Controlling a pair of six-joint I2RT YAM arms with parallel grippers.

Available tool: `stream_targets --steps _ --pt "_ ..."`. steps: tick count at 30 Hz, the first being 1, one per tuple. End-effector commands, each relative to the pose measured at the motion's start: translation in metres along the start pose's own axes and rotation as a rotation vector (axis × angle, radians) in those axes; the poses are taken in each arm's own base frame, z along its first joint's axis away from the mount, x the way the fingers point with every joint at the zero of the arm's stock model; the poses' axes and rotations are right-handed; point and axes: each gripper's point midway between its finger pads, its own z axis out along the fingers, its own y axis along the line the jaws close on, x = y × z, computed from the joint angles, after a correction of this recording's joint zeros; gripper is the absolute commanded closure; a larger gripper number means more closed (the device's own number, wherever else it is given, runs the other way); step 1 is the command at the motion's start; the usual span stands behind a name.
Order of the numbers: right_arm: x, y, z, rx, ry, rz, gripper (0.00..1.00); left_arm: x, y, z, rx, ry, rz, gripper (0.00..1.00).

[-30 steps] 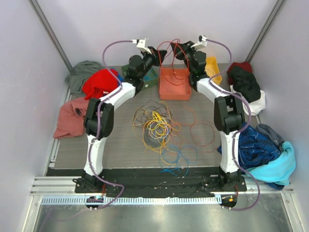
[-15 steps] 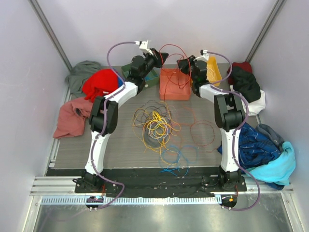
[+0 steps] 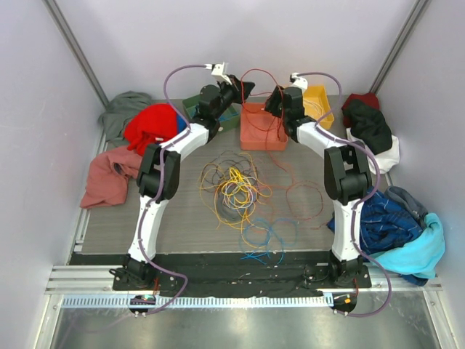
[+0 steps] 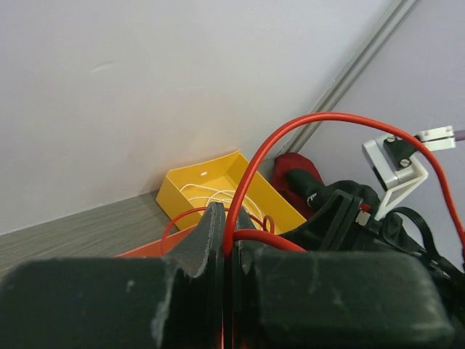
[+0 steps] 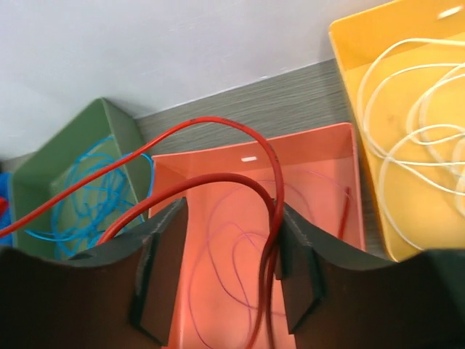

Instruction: Untangle the cables

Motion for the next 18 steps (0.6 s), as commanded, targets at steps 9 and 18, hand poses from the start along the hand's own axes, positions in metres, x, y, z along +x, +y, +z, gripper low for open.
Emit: stream_targets --steps 9,18 --pt "-0.038 0.006 -0.034 0.225 -0.054 -0.226 0.32 -0.019 -0.009 0.002 0.043 -0.034 0.024 1.00" --pt "-0.048 0.029 -0.059 0.031 -0.111 -0.105 0.30 -0.023 0.014 -0.008 -0.007 -0.039 0.005 1.00"
